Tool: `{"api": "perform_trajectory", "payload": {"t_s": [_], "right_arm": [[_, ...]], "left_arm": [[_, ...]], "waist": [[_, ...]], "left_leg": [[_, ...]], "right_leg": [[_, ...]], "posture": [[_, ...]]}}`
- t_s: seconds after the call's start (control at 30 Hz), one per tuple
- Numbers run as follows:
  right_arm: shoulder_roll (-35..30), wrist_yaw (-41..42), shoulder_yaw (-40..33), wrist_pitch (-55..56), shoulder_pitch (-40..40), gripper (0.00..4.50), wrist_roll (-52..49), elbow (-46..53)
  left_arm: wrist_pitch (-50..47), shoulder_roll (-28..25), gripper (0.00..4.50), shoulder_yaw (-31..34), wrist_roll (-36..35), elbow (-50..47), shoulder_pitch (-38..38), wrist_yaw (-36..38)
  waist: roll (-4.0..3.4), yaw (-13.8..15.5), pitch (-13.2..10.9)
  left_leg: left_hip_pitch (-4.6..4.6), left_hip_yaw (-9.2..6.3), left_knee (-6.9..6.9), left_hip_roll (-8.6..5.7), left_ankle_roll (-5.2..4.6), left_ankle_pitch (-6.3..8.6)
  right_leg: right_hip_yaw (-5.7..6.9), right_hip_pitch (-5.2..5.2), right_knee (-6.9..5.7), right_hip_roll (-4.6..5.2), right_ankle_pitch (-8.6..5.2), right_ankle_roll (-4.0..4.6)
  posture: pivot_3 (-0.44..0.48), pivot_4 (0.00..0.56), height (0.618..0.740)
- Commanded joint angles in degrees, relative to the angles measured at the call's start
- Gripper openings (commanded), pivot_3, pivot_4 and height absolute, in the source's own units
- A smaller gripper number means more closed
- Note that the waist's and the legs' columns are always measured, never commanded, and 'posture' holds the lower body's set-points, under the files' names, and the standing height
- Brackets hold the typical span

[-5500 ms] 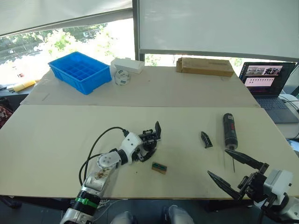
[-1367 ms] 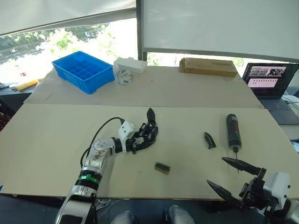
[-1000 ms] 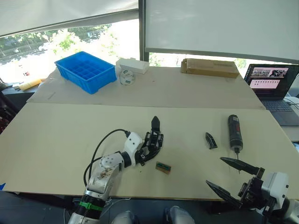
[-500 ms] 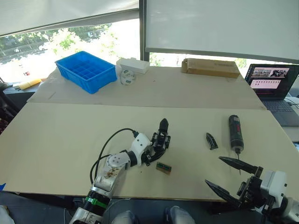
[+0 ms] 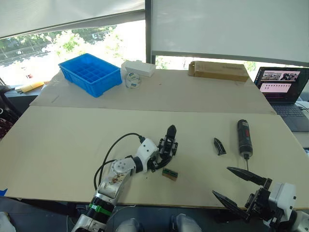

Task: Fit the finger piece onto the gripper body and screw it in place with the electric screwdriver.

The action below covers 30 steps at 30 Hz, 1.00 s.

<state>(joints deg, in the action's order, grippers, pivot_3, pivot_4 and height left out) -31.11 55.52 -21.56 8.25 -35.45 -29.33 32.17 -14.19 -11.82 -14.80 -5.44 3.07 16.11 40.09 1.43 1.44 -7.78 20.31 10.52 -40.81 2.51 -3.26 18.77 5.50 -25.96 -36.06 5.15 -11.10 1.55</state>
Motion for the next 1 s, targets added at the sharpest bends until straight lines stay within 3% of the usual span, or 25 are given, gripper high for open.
{"api": "perform_trajectory", "payload": {"t_s": [0.03,0.23,0.5,0.6,0.8,1.0], "right_arm": [[0.1,0.57,-1.44,2.0,-0.79,4.5,-0.79,0.72],[-0.57,0.84,-4.2,1.01,-1.24,4.5,-3.14,1.14],[-2.27,1.97,-7.65,-0.53,-1.59,4.5,-5.86,0.62],[-4.38,0.28,-10.33,-4.78,-0.89,4.5,-9.21,1.73],[-18.38,-13.18,-14.4,-30.28,4.52,4.5,-19.39,6.45],[-38.08,-28.81,-7.16,-62.54,21.65,4.5,-27.32,3.97]], "left_arm": [[-0.38,-0.9,4.46,0.76,-1.06,-0.79,0.68,0.81],[-5.77,-9.12,4.46,4.97,-8.2,-4.01,-0.06,10.0],[-2.85,-18.2,4.46,14.6,-12.54,-1.39,-0.5,14.18],[-3.39,-21.75,4.46,16.93,-16.25,-3.32,-2.46,19.96],[-8.4,-25.83,4.46,23.39,-29.42,-9.9,-5.49,28.61],[-24.49,-26.39,4.46,28.59,-48.66,-15.81,1.8,25.41]], "waist": [[0.0,-0.01,0.0],[-0.02,-0.75,0.01],[-0.07,-0.47,0.0],[-0.07,-0.61,0.0],[-0.1,-0.88,-0.03],[-0.09,-0.43,-0.11]], "left_leg": [[0.0,0.0,0.0,0.0,0.0,0.0],[-0.02,0.0,0.03,0.06,0.07,-0.04],[0.0,0.0,0.04,0.08,0.12,-0.06],[0.02,0.01,0.04,0.08,0.11,-0.05],[0.02,0.01,0.03,0.09,0.18,-0.06],[0.13,-0.13,0.03,0.08,0.23,-0.11]], "right_leg": [[0.0,0.0,0.0,0.0,0.0,0.01],[0.01,-0.02,-0.03,-0.01,-0.03,0.0],[0.04,-0.06,-0.03,0.12,-0.11,0.0],[0.03,-0.05,-0.01,0.16,-0.1,0.01],[-0.01,-0.1,-0.03,0.36,-0.2,0.38],[0.02,-0.11,0.0,0.21,-0.18,0.32]], "posture": [[0.0,0.15,0.74],[0.0,0.15,0.74],[0.0,0.15,0.74],[0.0,0.15,0.74],[0.0,0.15,0.74],[0.0,0.15,0.74]]}}
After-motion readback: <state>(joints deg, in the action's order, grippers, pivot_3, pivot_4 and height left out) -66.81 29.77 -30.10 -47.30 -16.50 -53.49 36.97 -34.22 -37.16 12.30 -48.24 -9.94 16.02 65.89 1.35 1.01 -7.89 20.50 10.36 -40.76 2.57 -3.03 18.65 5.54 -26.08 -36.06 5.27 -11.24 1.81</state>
